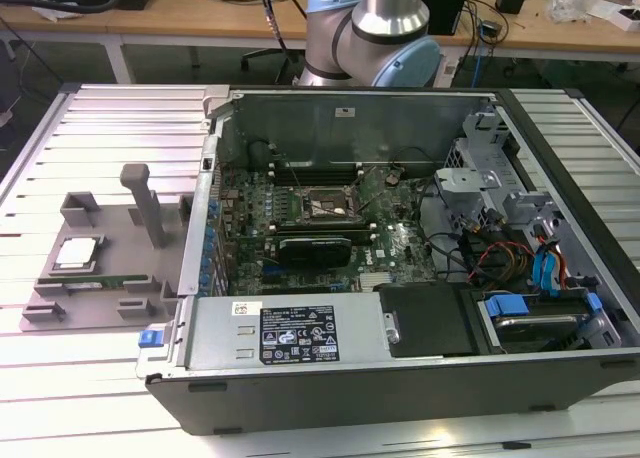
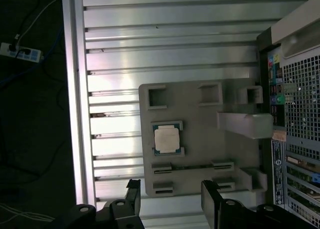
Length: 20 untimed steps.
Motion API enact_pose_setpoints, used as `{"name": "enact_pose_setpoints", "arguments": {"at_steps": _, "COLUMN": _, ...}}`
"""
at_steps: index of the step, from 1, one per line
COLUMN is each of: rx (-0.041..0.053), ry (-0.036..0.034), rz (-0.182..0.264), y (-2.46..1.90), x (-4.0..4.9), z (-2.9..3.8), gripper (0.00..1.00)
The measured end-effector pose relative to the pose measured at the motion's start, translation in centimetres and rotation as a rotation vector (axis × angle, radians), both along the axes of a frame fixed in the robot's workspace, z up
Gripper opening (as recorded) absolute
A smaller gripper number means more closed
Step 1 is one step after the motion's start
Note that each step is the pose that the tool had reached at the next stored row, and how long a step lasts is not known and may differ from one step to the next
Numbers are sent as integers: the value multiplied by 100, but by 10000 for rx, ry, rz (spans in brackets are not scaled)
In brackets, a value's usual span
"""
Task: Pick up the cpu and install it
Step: 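Pick up the cpu and move it towards the insertion slot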
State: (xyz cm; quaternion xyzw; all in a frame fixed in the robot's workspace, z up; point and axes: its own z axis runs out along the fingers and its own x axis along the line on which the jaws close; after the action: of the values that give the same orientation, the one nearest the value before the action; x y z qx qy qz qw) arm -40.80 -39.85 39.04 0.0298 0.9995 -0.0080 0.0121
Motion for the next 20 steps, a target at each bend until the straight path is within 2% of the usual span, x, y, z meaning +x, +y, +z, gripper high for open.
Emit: {"name": "enact_pose_setpoints", "arguments": {"at_steps": 20, "rx": 0, "ry": 0, "rz": 0, "y": 0, "x": 0, "z": -74, "gripper": 60}}
